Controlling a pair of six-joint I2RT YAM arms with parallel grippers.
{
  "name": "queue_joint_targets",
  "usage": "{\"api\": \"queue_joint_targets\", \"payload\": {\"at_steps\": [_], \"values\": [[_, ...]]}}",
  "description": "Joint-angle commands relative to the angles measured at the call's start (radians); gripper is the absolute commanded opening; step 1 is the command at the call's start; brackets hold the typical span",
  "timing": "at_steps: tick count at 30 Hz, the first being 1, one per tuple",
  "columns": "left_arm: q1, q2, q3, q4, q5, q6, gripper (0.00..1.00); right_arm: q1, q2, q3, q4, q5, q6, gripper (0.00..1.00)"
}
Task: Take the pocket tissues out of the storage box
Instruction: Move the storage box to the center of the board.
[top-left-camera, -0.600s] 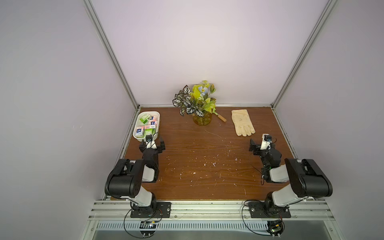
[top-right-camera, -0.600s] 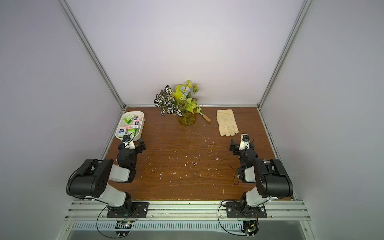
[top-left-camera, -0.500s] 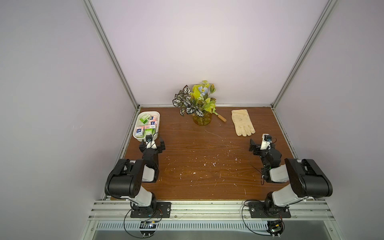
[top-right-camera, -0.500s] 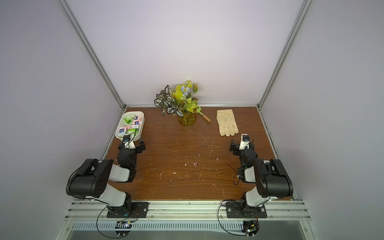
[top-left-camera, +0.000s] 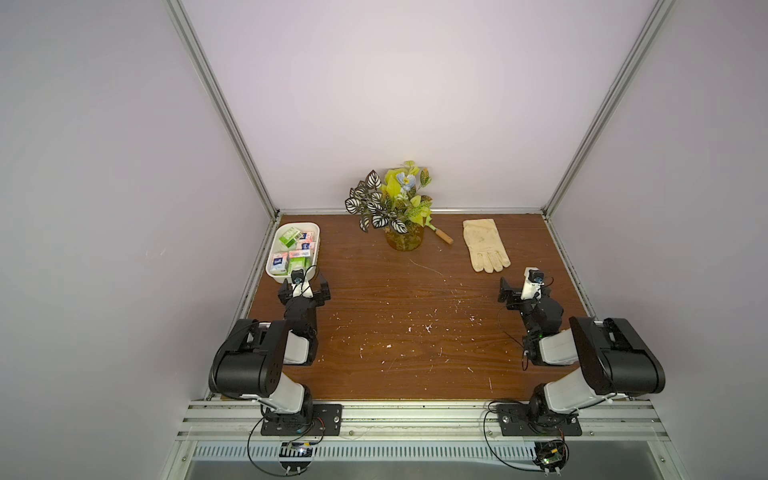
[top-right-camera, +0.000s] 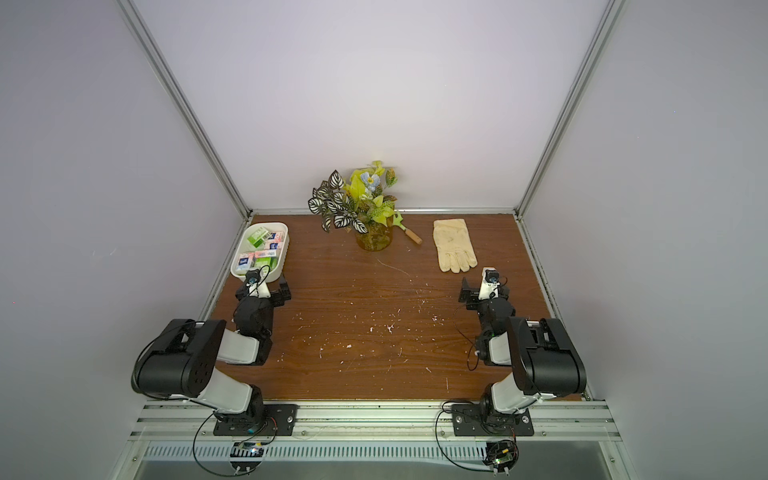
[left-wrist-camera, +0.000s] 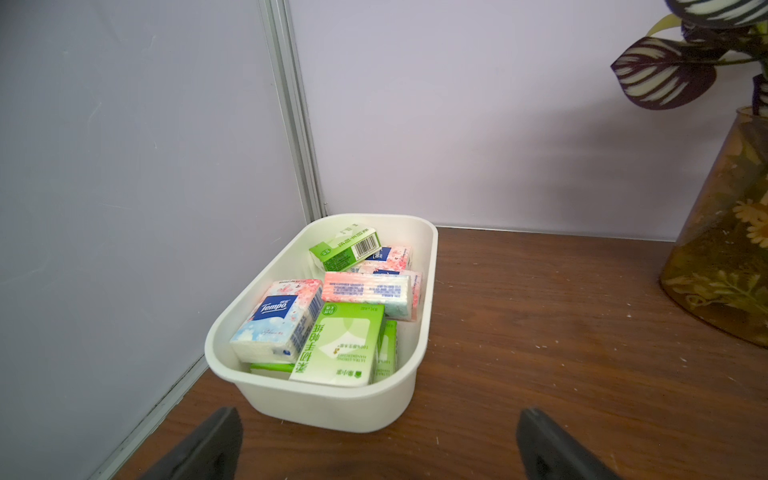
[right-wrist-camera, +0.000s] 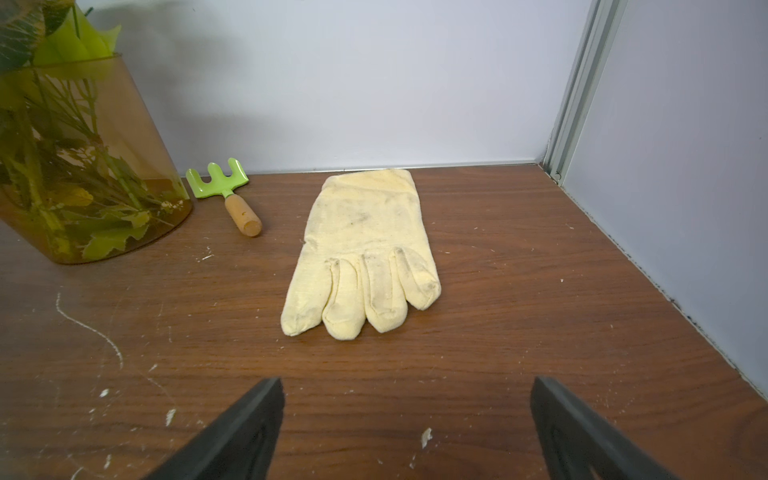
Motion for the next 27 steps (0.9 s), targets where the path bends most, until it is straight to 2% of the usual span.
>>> {"api": "queue_joint_targets", "payload": {"at_steps": [1,3,5,9,13,16,21,27], "values": [[-0.024,-0.154,-0.004,-0.091,-0.047,0.010,0.99,-0.003,-0.080,-0.028,0.053,-0.022,-0.007,0.99],[-0.042,-0.256,0.023,-0.188,-0.088,0.005,0.99,-0.003,-0.176,-0.025,-0.043,-0.015,-0.002,0.99],[-0.048,-0.338,0.082,-0.288,-0.081,-0.029,0.99,-0.002,-0.293,-0.002,-0.193,-0.027,0.017,0.99],[-0.048,-0.380,0.353,-0.701,-0.038,-0.116,0.99,0.003,-0.520,0.059,-0.498,-0.051,0.096,0.99],[-0.047,-0.311,0.604,-1.058,0.026,-0.174,0.99,0.007,-0.698,0.124,-0.750,-0.089,0.170,0.99],[-0.043,-0.243,0.739,-1.260,0.057,-0.198,0.99,0.007,-0.776,0.188,-0.903,-0.110,0.199,0.99],[0.003,-0.106,0.901,-1.485,0.100,-0.216,0.99,0.009,-0.797,0.304,-1.077,-0.198,0.220,0.99],[0.031,0.079,1.109,-1.733,0.097,-0.170,0.98,0.012,-0.752,0.396,-1.164,-0.271,0.242,0.99]]}}
